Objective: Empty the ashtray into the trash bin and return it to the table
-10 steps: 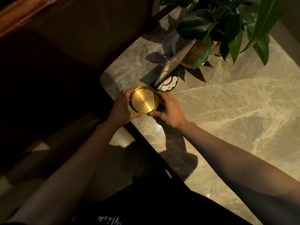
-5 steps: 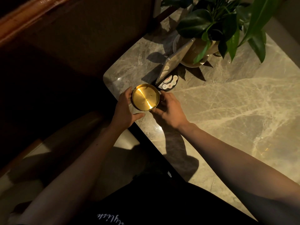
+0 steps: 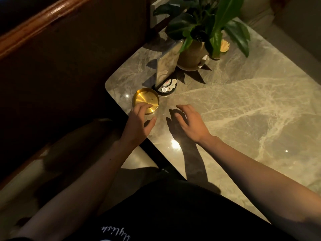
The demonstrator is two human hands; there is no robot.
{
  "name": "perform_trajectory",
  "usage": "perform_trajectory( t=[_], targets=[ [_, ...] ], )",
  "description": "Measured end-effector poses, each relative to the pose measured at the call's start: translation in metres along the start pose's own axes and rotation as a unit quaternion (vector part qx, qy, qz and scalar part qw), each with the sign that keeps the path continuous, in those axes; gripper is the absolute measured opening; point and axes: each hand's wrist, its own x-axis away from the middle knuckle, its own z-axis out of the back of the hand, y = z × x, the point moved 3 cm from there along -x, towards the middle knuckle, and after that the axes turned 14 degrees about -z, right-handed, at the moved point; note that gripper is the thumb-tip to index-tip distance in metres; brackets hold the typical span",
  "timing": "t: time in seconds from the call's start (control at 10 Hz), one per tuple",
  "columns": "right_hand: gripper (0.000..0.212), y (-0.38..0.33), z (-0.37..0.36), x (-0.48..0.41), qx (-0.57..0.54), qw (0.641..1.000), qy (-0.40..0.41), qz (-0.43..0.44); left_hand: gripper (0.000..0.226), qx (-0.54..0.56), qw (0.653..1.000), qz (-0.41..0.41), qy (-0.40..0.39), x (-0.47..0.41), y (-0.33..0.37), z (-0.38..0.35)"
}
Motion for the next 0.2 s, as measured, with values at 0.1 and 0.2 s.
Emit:
perform_trajectory(
  t=[0.1,0.2],
  targets=[
    [0.038,0.008,0.011,0.014,0.005,1.0,0.015,0.006,0.042,-0.015,0.999,-0.031,-0.014,-0.001,0.017,-0.003],
    [0.039,0.028,0.033,0.035,0.031,0.997,0.073,0.015,0.045,-0.031,0.997,-0.065,-0.042,-0.006,0.052,-0.02]
  ],
)
